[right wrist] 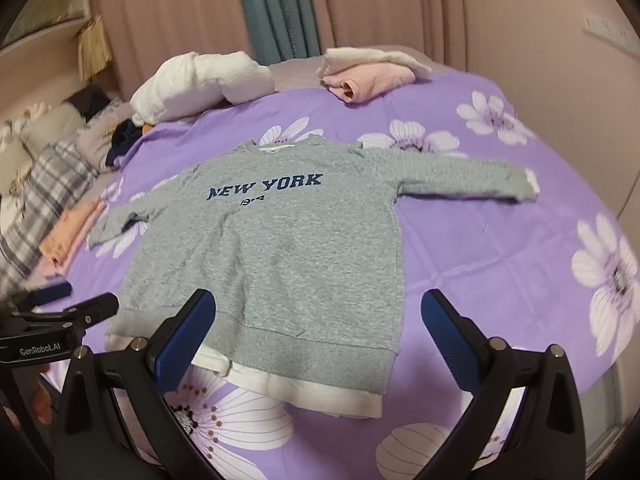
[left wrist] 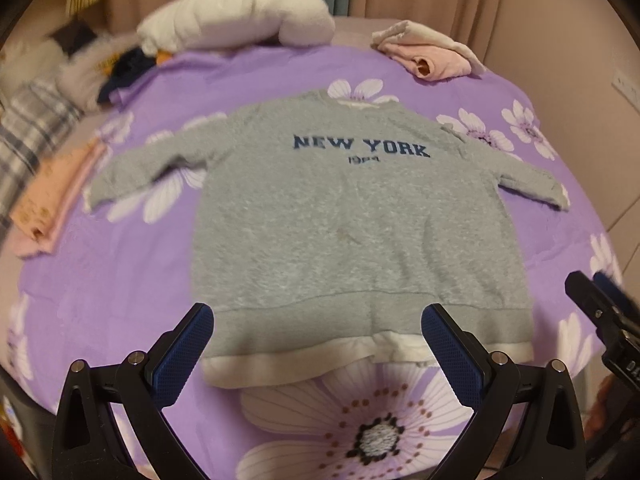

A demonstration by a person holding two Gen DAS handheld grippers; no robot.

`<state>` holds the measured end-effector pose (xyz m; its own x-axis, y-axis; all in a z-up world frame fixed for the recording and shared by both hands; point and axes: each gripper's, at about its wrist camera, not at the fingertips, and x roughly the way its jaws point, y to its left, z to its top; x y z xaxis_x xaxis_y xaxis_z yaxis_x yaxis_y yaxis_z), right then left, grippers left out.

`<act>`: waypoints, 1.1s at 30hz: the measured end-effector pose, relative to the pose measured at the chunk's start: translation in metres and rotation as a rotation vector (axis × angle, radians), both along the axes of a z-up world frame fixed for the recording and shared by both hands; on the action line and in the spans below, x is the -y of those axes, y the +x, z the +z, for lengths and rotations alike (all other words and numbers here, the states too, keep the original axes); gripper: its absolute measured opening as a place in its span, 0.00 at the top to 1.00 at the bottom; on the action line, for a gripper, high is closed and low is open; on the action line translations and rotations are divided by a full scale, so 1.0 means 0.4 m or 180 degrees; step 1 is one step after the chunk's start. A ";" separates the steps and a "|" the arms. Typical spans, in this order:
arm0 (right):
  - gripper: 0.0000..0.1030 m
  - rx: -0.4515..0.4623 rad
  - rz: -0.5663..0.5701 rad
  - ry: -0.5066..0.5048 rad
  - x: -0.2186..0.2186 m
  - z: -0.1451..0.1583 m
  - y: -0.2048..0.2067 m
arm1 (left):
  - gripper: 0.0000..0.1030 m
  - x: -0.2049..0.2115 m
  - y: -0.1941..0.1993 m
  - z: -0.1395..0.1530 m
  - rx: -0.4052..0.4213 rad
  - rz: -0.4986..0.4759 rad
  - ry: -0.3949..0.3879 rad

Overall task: Fold small clothes
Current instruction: 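Grasp the grey sleeve cuff with the right gripper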

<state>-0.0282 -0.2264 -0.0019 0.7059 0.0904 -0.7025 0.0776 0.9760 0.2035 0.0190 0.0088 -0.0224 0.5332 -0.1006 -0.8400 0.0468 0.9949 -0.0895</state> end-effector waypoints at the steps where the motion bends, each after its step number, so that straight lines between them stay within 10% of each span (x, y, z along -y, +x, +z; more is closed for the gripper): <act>1: 0.00 -0.0034 -0.0053 0.0007 0.010 -0.009 0.007 | 0.00 -0.006 0.011 -0.011 -0.0048 0.0007 -0.0096; 10: 0.00 -0.0099 -0.0423 0.0179 0.132 -0.073 0.060 | 0.00 -0.026 0.097 -0.057 -0.0293 0.0043 -0.0750; 15: 0.00 -0.0071 -0.0634 0.0935 0.283 -0.132 0.119 | 0.00 -0.037 0.155 -0.067 -0.0304 0.0014 -0.1536; 33: 0.06 0.0160 -0.1459 0.2180 0.675 -0.290 0.353 | 0.00 0.091 0.375 -0.147 -0.0649 -0.0075 -0.1785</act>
<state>0.1129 -0.4962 -0.1178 0.8060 0.1827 -0.5630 0.4128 0.5082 0.7559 0.1691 -0.0275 -0.0813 0.3590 -0.5682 -0.7405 -0.0050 0.7922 -0.6103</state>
